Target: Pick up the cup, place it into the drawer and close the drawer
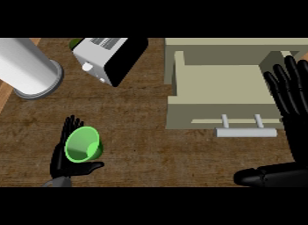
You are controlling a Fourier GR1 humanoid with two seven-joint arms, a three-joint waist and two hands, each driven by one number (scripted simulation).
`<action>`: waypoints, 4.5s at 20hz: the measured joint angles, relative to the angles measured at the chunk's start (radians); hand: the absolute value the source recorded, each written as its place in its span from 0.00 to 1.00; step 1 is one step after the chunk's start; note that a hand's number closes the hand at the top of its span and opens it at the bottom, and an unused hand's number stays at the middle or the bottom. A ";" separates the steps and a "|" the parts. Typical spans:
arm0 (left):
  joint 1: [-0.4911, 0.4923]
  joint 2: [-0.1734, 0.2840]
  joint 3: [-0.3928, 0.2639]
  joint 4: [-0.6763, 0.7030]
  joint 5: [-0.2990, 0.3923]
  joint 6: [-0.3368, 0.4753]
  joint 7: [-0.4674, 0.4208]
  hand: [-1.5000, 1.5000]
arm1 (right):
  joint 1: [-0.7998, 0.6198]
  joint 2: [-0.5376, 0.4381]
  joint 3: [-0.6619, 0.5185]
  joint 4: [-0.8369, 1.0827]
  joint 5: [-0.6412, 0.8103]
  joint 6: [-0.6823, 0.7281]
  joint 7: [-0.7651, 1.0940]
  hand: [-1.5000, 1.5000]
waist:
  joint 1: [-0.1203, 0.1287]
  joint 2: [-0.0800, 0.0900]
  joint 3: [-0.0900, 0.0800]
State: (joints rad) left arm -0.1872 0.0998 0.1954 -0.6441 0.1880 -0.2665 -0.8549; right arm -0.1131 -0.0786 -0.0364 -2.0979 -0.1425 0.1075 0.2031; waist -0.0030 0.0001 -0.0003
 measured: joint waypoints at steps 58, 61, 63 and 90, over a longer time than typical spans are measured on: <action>-0.452 -0.090 -0.218 -0.735 0.057 0.385 0.639 1.00 | 0.036 -0.018 -0.053 0.048 -0.017 0.045 -0.071 0.00 | -0.003 0.000 0.001; -0.532 -0.091 -0.216 -0.702 0.032 0.416 0.680 1.00 | 0.050 -0.012 -0.044 0.047 -0.007 0.045 -0.076 0.00 | -0.004 0.000 0.001; -0.588 -0.094 -0.217 -0.662 0.021 0.437 0.688 1.00 | 0.025 -0.016 -0.056 0.059 -0.016 0.039 -0.065 0.00 | -0.005 0.000 0.001; -1.065 -0.100 -0.422 0.089 0.248 0.639 0.523 1.00 | 0.002 -0.026 -0.055 0.070 -0.032 0.060 -0.069 0.00 | -0.053 0.011 0.001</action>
State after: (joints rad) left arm -1.2521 0.0001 -0.2269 -0.5547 0.4361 0.3728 -0.3321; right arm -0.1115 -0.1041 -0.0917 -2.0277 -0.1749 0.1677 0.1337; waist -0.0562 0.0112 0.0009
